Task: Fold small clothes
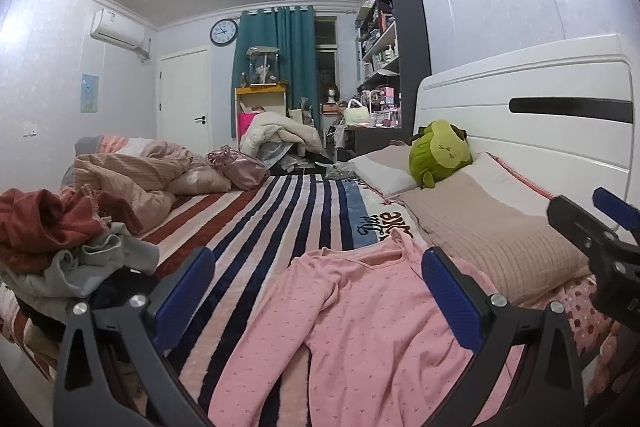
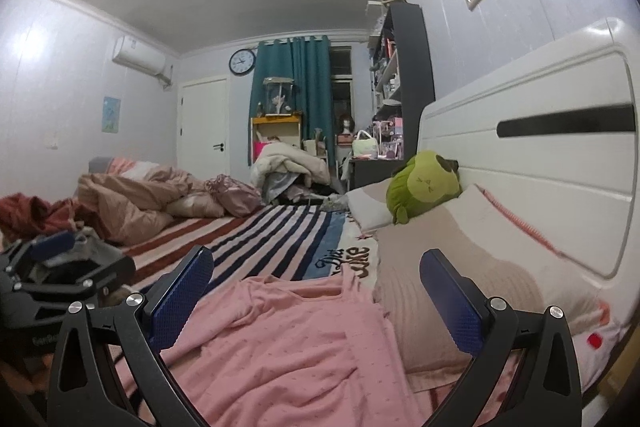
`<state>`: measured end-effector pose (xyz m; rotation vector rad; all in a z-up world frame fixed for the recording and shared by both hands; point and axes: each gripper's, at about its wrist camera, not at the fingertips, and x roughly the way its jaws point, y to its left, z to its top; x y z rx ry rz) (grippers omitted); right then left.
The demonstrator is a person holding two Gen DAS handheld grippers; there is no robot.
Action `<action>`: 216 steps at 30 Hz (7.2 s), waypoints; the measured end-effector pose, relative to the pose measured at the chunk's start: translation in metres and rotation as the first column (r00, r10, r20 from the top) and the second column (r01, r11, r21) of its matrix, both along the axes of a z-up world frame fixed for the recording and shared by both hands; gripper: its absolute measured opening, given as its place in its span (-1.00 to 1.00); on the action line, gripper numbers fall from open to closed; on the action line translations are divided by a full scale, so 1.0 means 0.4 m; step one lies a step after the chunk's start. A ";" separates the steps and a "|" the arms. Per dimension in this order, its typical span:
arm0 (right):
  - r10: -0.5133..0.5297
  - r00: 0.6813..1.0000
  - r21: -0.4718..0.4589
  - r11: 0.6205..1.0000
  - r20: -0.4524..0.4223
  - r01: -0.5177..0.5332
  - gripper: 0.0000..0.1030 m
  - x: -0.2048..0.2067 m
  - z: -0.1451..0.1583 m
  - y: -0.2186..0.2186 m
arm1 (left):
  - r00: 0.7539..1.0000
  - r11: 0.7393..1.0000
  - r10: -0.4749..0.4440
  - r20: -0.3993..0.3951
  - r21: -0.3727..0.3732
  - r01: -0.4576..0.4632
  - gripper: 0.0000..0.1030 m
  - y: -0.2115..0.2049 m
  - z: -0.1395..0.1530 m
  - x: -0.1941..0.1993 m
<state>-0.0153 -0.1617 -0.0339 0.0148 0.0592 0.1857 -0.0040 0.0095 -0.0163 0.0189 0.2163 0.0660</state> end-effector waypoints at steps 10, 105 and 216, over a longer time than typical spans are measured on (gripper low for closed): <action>-0.011 1.000 -0.009 1.000 -0.012 0.011 1.00 0.016 -0.017 0.015 | 1.000 1.000 -0.002 -0.012 0.028 0.002 0.98 0.002 -0.017 0.019; 0.164 0.959 0.184 0.975 -0.230 -0.123 1.00 0.118 -0.156 -0.295 | 0.782 0.872 -0.487 -0.390 -0.255 0.417 -0.98 -0.166 -0.198 0.354; 0.219 0.729 0.011 0.960 -0.648 -0.278 0.28 0.182 -0.339 -0.288 | 0.805 0.902 -0.430 -0.409 -0.233 0.363 0.24 -0.004 -0.291 0.114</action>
